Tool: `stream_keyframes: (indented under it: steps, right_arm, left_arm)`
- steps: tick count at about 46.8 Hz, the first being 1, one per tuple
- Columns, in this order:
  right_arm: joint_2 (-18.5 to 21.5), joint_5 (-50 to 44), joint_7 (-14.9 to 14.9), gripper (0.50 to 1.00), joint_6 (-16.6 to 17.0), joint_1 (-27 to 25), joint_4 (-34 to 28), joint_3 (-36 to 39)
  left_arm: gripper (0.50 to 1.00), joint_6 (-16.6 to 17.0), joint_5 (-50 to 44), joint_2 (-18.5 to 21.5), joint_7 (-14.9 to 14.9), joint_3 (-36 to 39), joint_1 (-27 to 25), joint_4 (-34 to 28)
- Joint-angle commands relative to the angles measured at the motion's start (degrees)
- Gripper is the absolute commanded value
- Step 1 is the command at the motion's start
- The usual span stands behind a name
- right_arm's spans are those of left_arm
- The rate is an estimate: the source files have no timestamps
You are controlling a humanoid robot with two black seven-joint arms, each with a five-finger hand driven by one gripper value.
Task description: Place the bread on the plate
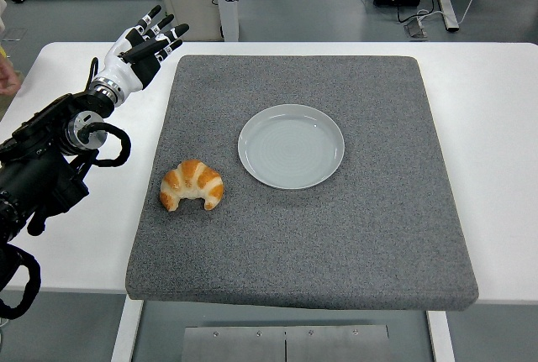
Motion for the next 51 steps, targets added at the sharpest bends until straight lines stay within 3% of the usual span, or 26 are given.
stream_keyframes:
  steps: [1, 30, 39, 44, 51]
  right_arm:
    - [0.0, 0.0, 0.0, 1.0, 0.0, 0.0, 0.1, 0.0]
    - [0.0, 0.0, 0.0, 1.0, 0.0, 0.0, 0.0, 0.0]
    - [0.0, 0.0, 0.0, 1.0, 0.0, 0.0, 0.0, 0.0]
    - [0.0, 0.0, 0.0, 1.0, 0.0, 0.0, 0.0, 0.0]
    - [0.0, 0.0, 0.0, 1.0, 0.0, 0.0, 0.0, 0.0]
  left_arm:
    - [0.972, 0.0, 0.0, 0.2, -0.1, -0.1, -0.1, 0.0]
    - [0.972, -1.2, -0.5, 0.5, -0.3, -0.3, -1.1, -0.2]
    - [0.972, -1.5, 0.0, 2.7, -0.7, -0.2, -1.7, -0.8]
    - [0.972, -2.1, -0.1, 4.4, 0.0, -0.1, -1.9, -4.3]
    - [0.972, -0.3, 0.6, 9.2, -0.3, 0.2, -1.2, -14.7]
